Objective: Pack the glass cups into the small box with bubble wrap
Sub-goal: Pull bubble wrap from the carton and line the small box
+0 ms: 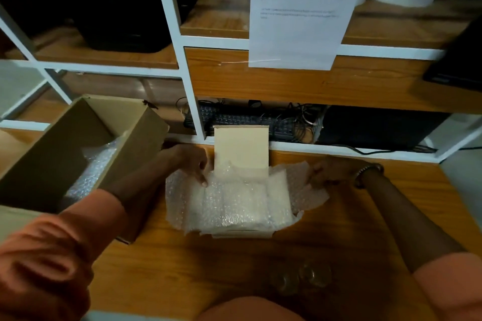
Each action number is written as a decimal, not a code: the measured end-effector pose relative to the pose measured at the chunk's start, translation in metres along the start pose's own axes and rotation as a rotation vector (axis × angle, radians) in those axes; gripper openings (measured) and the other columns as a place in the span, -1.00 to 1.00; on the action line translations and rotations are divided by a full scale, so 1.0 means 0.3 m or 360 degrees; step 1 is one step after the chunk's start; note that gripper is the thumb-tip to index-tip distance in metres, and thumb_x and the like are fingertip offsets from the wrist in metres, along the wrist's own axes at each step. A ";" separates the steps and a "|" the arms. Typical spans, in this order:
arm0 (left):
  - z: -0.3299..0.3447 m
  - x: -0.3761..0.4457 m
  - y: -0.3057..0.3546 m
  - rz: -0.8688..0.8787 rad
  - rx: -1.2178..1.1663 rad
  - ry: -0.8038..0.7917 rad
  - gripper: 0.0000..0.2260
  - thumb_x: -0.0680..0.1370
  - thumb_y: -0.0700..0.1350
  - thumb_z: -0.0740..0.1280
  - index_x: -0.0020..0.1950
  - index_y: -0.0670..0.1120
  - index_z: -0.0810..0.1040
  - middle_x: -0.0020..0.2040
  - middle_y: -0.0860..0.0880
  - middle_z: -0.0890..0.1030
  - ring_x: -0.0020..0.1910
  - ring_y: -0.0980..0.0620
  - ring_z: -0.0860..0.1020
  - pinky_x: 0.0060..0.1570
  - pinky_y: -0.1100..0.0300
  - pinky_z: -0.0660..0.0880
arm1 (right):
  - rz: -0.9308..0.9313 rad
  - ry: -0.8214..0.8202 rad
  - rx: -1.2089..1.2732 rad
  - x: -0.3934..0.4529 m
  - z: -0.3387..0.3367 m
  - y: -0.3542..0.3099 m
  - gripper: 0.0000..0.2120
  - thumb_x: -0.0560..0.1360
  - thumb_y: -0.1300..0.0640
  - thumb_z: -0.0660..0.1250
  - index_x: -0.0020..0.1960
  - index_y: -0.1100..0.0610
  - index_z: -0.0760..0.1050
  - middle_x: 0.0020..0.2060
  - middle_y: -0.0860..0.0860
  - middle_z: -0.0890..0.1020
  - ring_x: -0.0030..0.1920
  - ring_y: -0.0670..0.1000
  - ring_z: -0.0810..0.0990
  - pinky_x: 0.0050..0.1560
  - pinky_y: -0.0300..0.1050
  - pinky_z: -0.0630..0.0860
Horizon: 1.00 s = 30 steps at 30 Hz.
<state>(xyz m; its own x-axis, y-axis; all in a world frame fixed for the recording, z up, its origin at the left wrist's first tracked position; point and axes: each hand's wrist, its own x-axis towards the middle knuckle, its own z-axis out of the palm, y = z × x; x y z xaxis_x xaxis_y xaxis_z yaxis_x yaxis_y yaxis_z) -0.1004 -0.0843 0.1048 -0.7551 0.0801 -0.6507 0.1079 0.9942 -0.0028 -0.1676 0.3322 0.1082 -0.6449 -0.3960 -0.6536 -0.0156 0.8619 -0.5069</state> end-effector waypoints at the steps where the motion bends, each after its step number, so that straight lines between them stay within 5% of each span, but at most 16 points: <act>1: -0.002 0.002 0.005 0.0035 0.0087 0.0027 -0.48 0.47 0.28 0.56 0.24 -0.05 0.65 0.13 0.03 0.67 0.07 0.03 0.61 -0.02 0.15 0.48 | 0.0040 -0.0060 -0.0188 0.005 0.005 -0.017 -0.84 0.56 0.18 0.52 0.13 0.09 0.73 0.00 -0.02 0.69 -0.12 -0.12 0.60 -0.11 -0.25 0.55; 4: -0.013 -0.027 0.053 0.0147 0.0330 0.0330 -0.56 0.53 0.28 0.49 0.22 -0.02 0.62 0.03 0.04 0.59 0.03 0.01 0.56 -0.07 0.14 0.38 | 0.0070 -0.0005 -0.0964 0.013 0.014 -0.105 -0.73 0.60 -0.10 0.42 0.19 0.04 0.69 0.16 -0.08 0.61 0.12 0.02 0.60 0.16 -0.11 0.51; 6: -0.010 -0.022 0.067 0.0195 0.0350 0.0517 -0.57 0.55 0.26 0.48 0.26 0.00 0.59 0.09 0.01 0.64 0.04 -0.01 0.60 -0.11 0.13 0.42 | -0.0091 0.0256 -0.1253 0.023 0.025 -0.173 -0.71 0.56 -0.16 0.34 -0.12 0.04 0.63 0.01 -0.02 0.67 0.04 0.10 0.61 0.09 -0.10 0.56; 8: -0.010 -0.027 0.078 0.0261 0.0328 0.0663 -0.50 0.57 0.29 0.43 0.37 0.03 0.49 0.16 0.00 0.62 0.03 0.02 0.59 -0.14 0.14 0.46 | -0.0377 0.0423 -0.1167 0.037 0.053 -0.253 -0.77 0.56 -0.05 0.42 -0.17 0.09 0.62 -0.24 -0.06 0.57 -0.08 0.05 0.58 -0.18 -0.19 0.46; 10: -0.007 -0.053 0.103 0.0357 0.0319 0.0747 -0.50 0.59 0.33 0.37 0.38 0.03 0.47 0.15 0.01 0.59 0.03 0.02 0.59 -0.15 0.14 0.48 | -0.0562 0.0281 -0.0753 0.055 0.113 -0.324 -0.78 0.48 0.05 0.59 0.05 0.13 0.71 -0.08 -0.03 0.65 0.02 0.01 0.61 -0.07 -0.16 0.52; 13: 0.056 -0.090 0.162 0.0441 0.0355 0.0702 -0.55 0.61 0.30 0.37 0.28 -0.03 0.56 0.18 0.02 0.60 0.07 0.00 0.59 -0.07 0.13 0.53 | -0.0629 0.0082 -0.0872 0.084 0.240 -0.369 -0.54 0.40 0.01 0.66 0.26 0.01 0.66 0.22 0.02 0.63 0.22 0.03 0.57 0.19 -0.01 0.54; 16: 0.168 -0.099 0.204 0.0469 0.0440 0.0649 -0.54 0.62 0.23 0.39 0.40 -0.03 0.56 0.30 -0.04 0.57 0.28 -0.06 0.56 0.23 -0.01 0.56 | -0.0654 0.0091 -0.1263 0.133 0.348 -0.351 -0.40 0.41 -0.01 0.64 0.41 -0.04 0.56 0.32 0.02 0.59 0.33 0.10 0.52 0.27 0.09 0.49; 20: 0.275 -0.079 0.203 0.0486 0.0511 0.0544 -0.46 0.68 0.23 0.28 0.56 -0.04 0.44 0.61 -0.17 0.37 0.60 -0.16 0.31 0.61 -0.15 0.24 | -0.0741 0.0125 -0.1647 0.153 0.430 -0.308 -0.35 0.49 -0.10 0.55 0.53 -0.07 0.45 0.37 0.00 0.56 0.40 0.11 0.48 0.32 0.16 0.32; 24: 0.357 -0.041 0.197 0.0473 0.0576 0.0382 -0.37 0.72 0.27 0.13 0.69 -0.07 0.24 0.73 -0.20 0.11 0.73 -0.16 0.03 0.68 -0.11 -0.09 | -0.0822 0.0097 -0.1785 0.179 0.486 -0.262 -0.34 0.57 -0.18 0.44 0.61 -0.08 0.35 0.47 0.06 0.50 0.45 0.14 0.45 0.38 0.18 0.26; 30: 0.410 0.008 0.210 0.0412 0.0730 0.0391 -0.21 0.69 0.39 -0.07 0.74 -0.14 0.05 0.75 -0.21 -0.03 0.73 -0.17 -0.09 0.68 -0.15 -0.25 | -0.0663 -0.0014 -0.1757 0.203 0.522 -0.228 -0.32 0.63 -0.21 0.33 0.67 -0.07 0.22 0.55 0.12 0.41 0.50 0.19 0.42 0.49 0.17 0.17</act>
<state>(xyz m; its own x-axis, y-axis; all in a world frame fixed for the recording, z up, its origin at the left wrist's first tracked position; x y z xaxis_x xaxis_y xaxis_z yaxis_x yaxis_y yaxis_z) -0.0159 -0.0303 0.0096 -0.7888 0.3854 -0.4788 0.5368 0.8114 -0.2312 -0.0861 0.1995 0.0150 -0.4285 -0.7102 -0.5585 -0.8790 0.4708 0.0757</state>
